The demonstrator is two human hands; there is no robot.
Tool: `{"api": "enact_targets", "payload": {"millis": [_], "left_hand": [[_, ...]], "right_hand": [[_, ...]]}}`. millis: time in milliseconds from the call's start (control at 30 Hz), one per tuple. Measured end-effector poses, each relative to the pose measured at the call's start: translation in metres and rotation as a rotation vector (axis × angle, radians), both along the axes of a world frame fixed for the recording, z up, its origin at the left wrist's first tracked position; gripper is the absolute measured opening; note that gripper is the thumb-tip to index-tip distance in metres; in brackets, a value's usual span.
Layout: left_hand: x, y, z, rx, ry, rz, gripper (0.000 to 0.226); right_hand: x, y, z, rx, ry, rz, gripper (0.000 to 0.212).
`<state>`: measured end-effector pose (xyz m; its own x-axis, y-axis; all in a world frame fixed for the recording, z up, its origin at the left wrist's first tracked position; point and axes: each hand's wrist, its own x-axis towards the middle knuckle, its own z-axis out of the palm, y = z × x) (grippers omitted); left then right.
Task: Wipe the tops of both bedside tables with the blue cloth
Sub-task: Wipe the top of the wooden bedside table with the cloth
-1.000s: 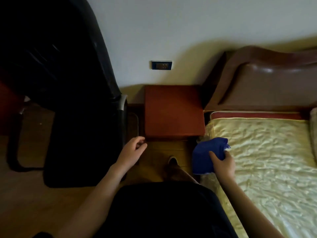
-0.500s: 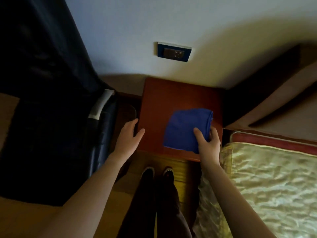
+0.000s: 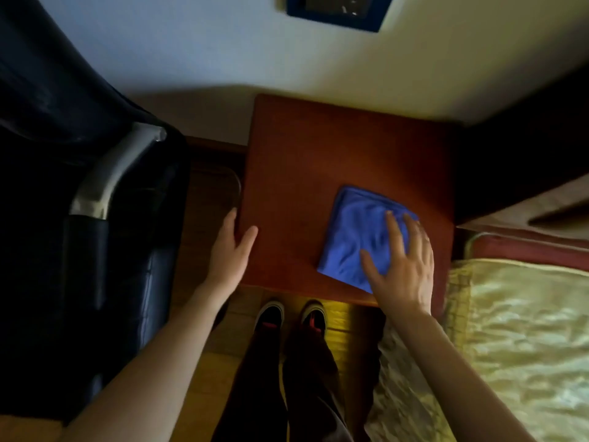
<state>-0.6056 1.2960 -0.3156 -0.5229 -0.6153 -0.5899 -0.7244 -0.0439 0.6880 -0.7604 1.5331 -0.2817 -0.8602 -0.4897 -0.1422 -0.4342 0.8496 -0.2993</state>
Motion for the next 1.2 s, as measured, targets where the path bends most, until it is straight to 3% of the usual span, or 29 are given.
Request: {"api": "enact_targets", "payload": {"millis": [67,167,400,600,733,867,1033,1200], "left_hand": [[-0.005,0.0,-0.003,0.003,0.038,0.055,0.057],[-0.003,0.004,-0.02,-0.042,0.068,0.109,0.055],[0.002,0.001,-0.036,-0.023,0.132,0.202,0.055],[0.001,0.0,-0.039,-0.054,0.114,0.184,0.049],[0.0,0.0,-0.042,-0.075,0.125,0.193,0.049],[0.0,0.002,-0.043,-0.099,0.143,0.19,0.049],[-0.001,0.003,-0.042,-0.097,0.139,0.23,0.048],[-0.001,0.004,-0.038,-0.074,0.157,0.24,0.046]], "right_hand": [[-0.007,-0.02,-0.019,0.091,-0.014,0.178,0.072],[-0.008,-0.035,-0.049,0.174,-0.01,0.218,0.075],[0.015,-0.046,-0.061,0.151,0.07,0.432,0.078],[-0.025,-0.111,-0.059,0.127,0.076,0.502,0.08],[-0.07,-0.187,-0.064,-0.014,0.093,0.586,0.083],[-0.097,-0.228,-0.067,-0.008,0.119,0.46,0.081],[-0.05,-0.184,-0.062,-0.022,0.081,0.438,0.077],[0.053,-0.083,-0.052,0.001,-0.101,0.521,0.078]]}}
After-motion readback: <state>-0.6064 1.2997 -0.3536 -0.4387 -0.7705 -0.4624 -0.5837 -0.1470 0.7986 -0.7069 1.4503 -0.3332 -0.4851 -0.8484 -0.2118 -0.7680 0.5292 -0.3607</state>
